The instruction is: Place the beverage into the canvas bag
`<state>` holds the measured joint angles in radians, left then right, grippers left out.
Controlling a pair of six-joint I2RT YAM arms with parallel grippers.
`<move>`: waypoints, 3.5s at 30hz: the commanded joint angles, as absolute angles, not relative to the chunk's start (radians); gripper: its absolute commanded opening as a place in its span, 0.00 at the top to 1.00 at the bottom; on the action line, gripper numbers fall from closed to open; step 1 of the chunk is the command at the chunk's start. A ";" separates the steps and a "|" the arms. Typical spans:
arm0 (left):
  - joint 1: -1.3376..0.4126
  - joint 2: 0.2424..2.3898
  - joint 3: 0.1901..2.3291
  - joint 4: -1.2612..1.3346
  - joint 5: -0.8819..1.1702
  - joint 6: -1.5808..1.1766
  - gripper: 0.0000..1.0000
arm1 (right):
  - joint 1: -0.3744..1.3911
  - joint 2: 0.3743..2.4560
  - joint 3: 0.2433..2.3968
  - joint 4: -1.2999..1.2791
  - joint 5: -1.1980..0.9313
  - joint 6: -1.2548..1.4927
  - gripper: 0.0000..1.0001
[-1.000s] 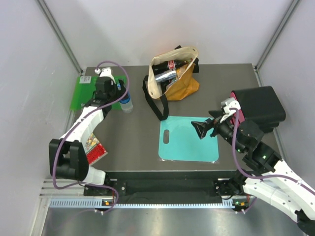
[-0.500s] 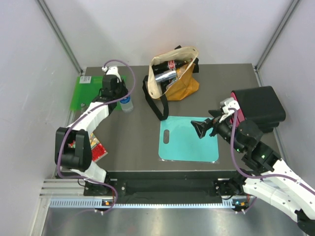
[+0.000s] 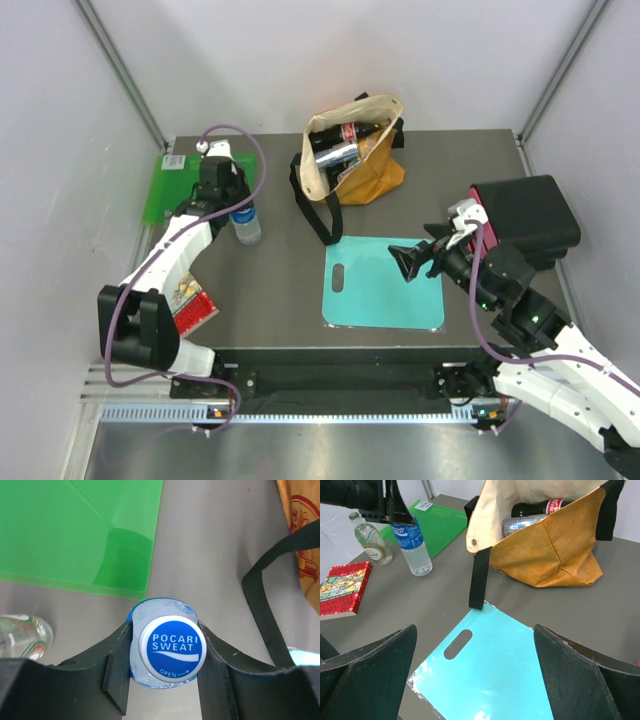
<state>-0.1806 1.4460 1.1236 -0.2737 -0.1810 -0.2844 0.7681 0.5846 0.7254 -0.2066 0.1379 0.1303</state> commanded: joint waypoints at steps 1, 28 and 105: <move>-0.181 1.316 1.186 -0.209 -0.175 -0.308 1.00 | 0.770 0.572 0.723 -0.161 0.146 0.123 0.00; -0.181 1.019 1.186 -0.334 0.049 -0.560 1.00 | 0.609 1.391 1.317 -0.008 0.238 0.360 0.19; -0.419 1.772 1.554 0.616 -0.173 -0.917 1.00 | 0.548 1.664 1.629 0.112 0.094 0.908 1.00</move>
